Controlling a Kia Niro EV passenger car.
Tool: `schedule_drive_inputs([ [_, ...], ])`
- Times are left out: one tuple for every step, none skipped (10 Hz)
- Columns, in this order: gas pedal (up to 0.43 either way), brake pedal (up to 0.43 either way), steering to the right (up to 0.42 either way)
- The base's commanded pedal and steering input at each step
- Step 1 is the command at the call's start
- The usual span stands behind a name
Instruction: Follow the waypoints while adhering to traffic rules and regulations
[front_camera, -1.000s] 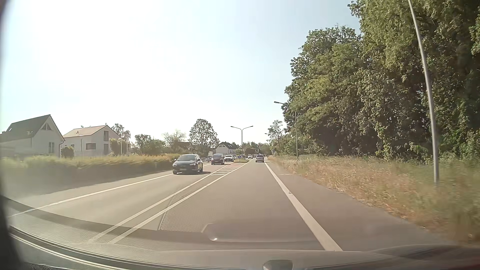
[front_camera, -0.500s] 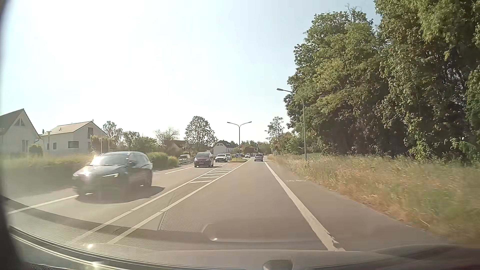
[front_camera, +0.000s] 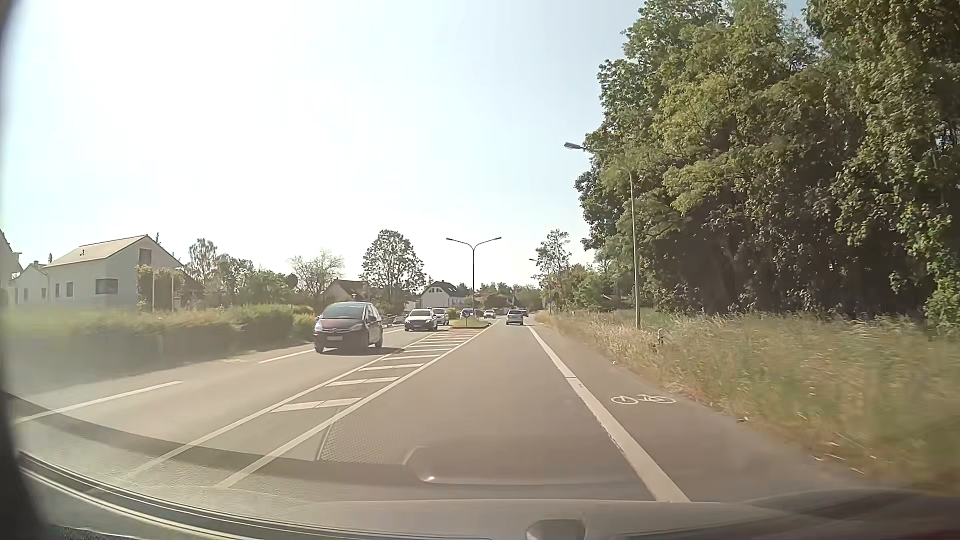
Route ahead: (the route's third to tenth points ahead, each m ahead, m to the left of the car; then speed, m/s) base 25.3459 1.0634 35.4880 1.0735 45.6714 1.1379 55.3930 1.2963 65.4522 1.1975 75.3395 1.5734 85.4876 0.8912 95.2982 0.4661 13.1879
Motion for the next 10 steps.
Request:
schedule_drive_inputs([
  [0.000,0.024,0.002],
  [0.000,0.030,0.002],
  [0.000,0.030,0.002],
  [0.000,0.030,0.002],
  [0.000,0.030,0.002],
  [0.000,0.030,0.002],
  [0.000,0.030,0.002],
  [0.000,0.030,0.002],
  [0.000,0.030,0.003],
  [0.000,0.030,0.003],
])
